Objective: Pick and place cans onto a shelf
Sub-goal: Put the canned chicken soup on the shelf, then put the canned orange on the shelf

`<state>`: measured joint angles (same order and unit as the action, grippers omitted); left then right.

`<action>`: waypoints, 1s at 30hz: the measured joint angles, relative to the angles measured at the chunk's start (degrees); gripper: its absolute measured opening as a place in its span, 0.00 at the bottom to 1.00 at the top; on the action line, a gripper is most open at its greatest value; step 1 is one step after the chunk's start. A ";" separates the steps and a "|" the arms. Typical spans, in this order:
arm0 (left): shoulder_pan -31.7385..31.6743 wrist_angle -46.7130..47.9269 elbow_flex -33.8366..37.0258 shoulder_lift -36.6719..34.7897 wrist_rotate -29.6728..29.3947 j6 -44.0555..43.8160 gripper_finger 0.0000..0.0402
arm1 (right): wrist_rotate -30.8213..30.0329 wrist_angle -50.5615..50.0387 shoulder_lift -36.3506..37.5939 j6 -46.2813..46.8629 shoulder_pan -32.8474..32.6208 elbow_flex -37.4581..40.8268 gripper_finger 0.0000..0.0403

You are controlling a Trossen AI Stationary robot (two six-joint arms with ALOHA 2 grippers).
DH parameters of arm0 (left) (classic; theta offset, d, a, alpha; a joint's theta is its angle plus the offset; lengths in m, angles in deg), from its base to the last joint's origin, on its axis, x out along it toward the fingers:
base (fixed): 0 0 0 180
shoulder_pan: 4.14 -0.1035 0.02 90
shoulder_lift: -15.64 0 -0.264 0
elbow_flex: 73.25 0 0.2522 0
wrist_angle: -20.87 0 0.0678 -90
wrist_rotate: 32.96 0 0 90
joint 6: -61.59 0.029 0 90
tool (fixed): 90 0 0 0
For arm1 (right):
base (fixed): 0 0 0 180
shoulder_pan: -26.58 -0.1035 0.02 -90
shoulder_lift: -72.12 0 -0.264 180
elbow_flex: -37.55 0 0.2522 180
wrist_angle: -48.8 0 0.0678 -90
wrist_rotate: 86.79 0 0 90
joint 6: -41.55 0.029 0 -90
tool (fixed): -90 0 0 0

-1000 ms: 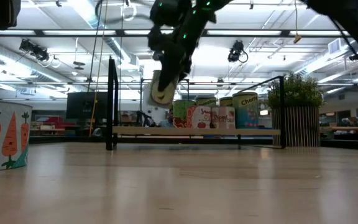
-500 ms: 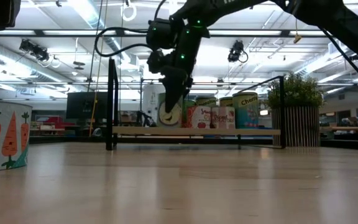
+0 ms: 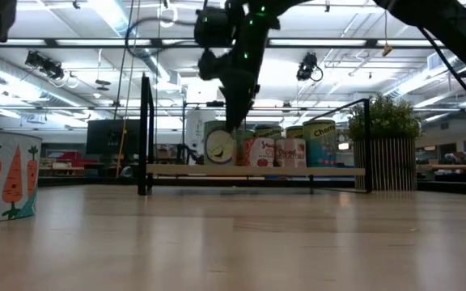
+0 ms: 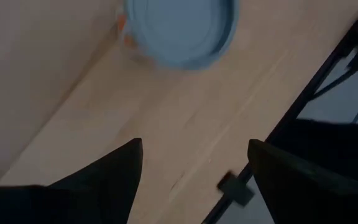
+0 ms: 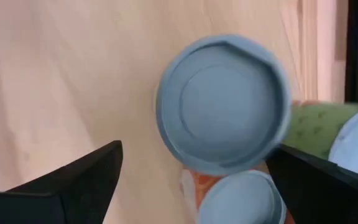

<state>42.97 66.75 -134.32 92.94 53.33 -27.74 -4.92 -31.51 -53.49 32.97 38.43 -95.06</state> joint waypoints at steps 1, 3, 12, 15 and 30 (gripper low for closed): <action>0.15 0.42 0.00 0.00 0.43 0.03 0.74 | 0.15 0.54 0.67 -0.01 -0.33 0.00 0.99; 0.65 1.06 -0.01 0.00 -0.40 0.63 0.74 | 0.21 1.93 2.13 0.02 -1.01 0.00 0.99; 1.35 -1.78 -0.02 6.89 -3.13 3.38 0.74 | -4.12 3.08 10.34 0.96 -3.93 0.00 0.99; 0.54 -1.43 -0.02 10.28 -3.07 3.47 0.74 | -4.16 2.79 12.18 2.23 -4.74 0.00 0.99; -10.39 -9.16 -3.74 17.70 -23.99 9.21 0.73 | 1.94 4.92 14.22 6.48 -15.45 1.10 0.99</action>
<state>32.59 57.60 -138.06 110.64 29.34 -18.53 -2.98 -26.59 -39.27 39.45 22.98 -93.96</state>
